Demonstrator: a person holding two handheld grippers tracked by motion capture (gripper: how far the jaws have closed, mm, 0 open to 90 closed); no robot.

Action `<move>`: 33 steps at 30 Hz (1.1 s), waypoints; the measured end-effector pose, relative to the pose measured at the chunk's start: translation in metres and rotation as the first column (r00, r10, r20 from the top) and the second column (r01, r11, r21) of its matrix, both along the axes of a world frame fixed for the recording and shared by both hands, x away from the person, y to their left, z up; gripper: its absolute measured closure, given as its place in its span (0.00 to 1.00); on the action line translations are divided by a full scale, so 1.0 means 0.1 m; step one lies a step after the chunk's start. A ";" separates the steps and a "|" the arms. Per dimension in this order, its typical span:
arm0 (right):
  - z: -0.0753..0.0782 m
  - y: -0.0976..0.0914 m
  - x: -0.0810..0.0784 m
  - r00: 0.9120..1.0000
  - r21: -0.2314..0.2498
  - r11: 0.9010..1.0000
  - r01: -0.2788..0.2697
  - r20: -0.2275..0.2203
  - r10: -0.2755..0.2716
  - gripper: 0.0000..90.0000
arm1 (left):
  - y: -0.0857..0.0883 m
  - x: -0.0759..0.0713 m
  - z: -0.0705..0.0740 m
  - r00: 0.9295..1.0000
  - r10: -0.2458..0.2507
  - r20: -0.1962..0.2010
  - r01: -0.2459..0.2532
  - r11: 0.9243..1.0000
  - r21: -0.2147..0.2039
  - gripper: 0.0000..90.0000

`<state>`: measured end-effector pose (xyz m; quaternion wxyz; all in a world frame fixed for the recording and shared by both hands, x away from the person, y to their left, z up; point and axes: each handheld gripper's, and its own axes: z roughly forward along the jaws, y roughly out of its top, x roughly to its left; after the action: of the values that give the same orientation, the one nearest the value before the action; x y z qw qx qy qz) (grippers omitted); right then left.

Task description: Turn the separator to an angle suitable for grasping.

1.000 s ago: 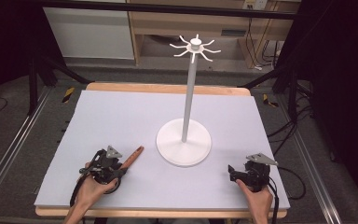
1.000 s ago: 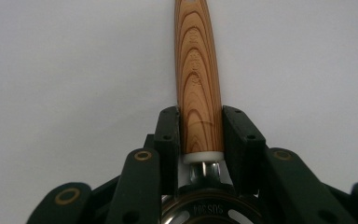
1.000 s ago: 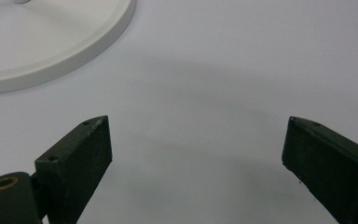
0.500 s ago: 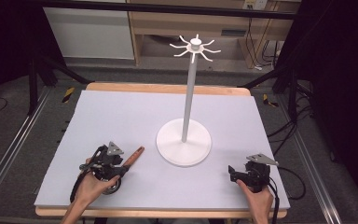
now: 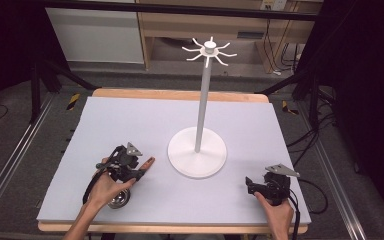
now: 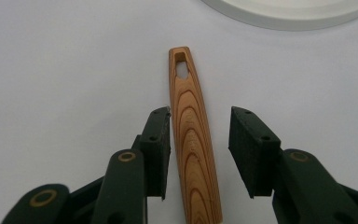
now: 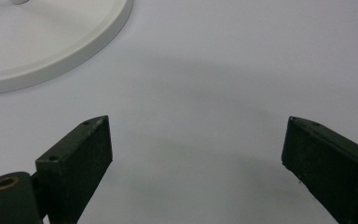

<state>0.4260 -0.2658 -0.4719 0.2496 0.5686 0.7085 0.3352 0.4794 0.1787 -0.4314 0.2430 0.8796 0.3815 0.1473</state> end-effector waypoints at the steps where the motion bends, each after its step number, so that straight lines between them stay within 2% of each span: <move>1: 0.00 0.00 0.00 1.000 -0.001 1.000 0.000 0.001 0.000 0.10 | -0.02 0.02 -0.01 1.000 -0.001 -0.004 0.001 1.000 0.004 0.65; 14: 0.00 -0.01 0.01 1.000 -0.002 1.000 -0.005 -0.001 0.005 0.10 | -0.06 0.11 -0.15 0.997 -0.004 -0.075 0.008 0.998 0.059 0.69; 18: 0.00 0.00 0.01 1.000 -0.003 1.000 -0.007 -0.004 0.007 0.10 | -0.05 0.12 -0.19 0.996 0.004 -0.087 0.001 0.998 0.062 0.70; 27: 0.00 0.01 0.01 1.000 0.004 1.000 -0.003 -0.007 0.003 0.10 | -0.02 0.16 -0.21 0.993 0.015 -0.117 -0.010 0.999 0.041 0.71; 33: 0.00 0.01 0.01 1.000 0.004 1.000 -0.002 -0.006 0.002 0.10 | 0.00 0.17 -0.20 0.991 0.010 -0.131 -0.002 0.998 0.059 0.74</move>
<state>0.4270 -0.2646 -0.4718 0.2459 0.5693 0.7093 0.3352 0.4959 0.1788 -0.4510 0.1911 0.8930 0.3949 0.1009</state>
